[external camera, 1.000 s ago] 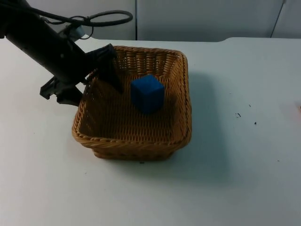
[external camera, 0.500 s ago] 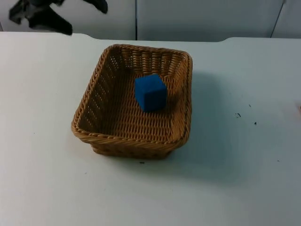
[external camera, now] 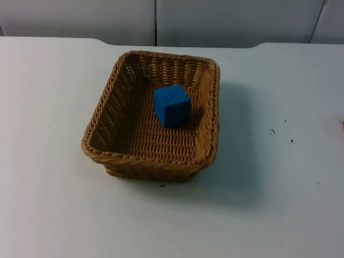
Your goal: Pick up the basket with the left hand and place the blue cube into the basket with the right hand.
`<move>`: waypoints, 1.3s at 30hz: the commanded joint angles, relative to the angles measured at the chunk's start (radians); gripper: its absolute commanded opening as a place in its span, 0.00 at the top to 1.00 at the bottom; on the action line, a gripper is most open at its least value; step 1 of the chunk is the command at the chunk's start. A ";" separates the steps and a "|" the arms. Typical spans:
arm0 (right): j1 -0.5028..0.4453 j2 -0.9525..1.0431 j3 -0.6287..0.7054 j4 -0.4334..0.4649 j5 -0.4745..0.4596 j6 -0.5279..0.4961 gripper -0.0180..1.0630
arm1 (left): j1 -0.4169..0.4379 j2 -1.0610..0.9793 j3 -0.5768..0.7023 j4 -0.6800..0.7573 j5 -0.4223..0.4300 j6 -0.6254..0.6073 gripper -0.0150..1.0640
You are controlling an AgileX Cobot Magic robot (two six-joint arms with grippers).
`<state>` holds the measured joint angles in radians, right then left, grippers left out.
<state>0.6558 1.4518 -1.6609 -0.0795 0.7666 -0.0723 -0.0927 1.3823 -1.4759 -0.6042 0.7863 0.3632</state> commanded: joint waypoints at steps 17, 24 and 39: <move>0.194 -0.104 0.054 0.007 0.066 -0.094 0.01 | 0.002 -0.553 0.343 0.094 0.072 0.053 0.27; 0.214 -0.177 0.239 0.006 -0.023 -0.093 0.01 | 0.002 -0.712 0.513 0.095 0.056 0.067 0.27; 0.214 -0.568 0.786 0.006 -0.196 -0.056 0.01 | 0.002 -1.005 0.719 0.157 0.102 0.072 0.27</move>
<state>0.8642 0.8998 -0.8902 -0.0761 0.5947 -0.1336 -0.0927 0.3878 -0.7632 -0.4524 0.8810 0.4359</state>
